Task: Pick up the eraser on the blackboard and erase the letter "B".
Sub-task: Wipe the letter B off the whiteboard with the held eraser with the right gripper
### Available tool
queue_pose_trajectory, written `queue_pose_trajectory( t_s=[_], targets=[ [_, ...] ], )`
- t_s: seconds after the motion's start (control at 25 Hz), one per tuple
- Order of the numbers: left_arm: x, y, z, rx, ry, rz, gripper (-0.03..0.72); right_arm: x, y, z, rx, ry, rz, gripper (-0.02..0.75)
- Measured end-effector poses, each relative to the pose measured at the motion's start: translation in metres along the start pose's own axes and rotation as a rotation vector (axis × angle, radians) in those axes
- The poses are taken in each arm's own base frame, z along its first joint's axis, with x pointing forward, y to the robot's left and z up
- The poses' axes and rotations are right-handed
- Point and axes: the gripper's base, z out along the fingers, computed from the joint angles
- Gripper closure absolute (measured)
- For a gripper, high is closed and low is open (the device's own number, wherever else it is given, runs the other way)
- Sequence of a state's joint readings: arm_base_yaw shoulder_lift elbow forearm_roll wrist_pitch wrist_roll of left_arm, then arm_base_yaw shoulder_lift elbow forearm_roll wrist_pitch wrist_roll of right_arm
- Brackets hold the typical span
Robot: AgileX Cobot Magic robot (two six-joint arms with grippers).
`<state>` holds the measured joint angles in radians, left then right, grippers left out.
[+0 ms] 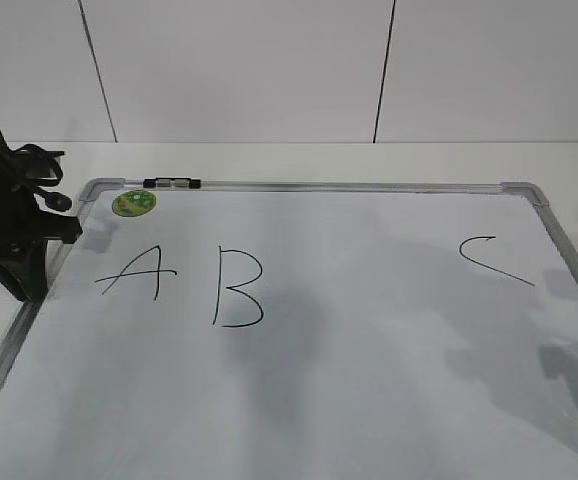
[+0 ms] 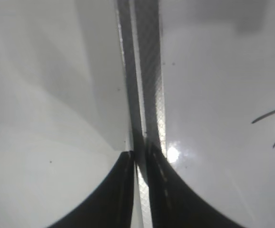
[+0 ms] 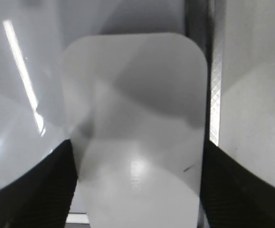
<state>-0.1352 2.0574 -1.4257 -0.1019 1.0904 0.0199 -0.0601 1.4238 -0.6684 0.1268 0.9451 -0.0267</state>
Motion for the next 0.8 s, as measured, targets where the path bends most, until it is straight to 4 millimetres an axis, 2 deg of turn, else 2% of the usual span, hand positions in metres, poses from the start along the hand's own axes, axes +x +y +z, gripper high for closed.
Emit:
queue_pose_trajectory(
  t_s=[0.28, 0.6, 0.8],
  targets=[
    [0.000, 0.000, 0.000, 0.000, -0.002, 0.000, 0.608, 0.000, 0.000, 0.000, 0.000, 0.000, -0.003, 0.204],
    [0.000, 0.000, 0.000, 0.000, -0.002, 0.000, 0.608, 0.000, 0.000, 0.000, 0.000, 0.006, -0.003, 0.206],
    [0.000, 0.000, 0.000, 0.000, -0.002, 0.000, 0.608, -0.006, 0.001, -0.011, 0.001, 0.011, -0.012, 0.206]
  ],
)
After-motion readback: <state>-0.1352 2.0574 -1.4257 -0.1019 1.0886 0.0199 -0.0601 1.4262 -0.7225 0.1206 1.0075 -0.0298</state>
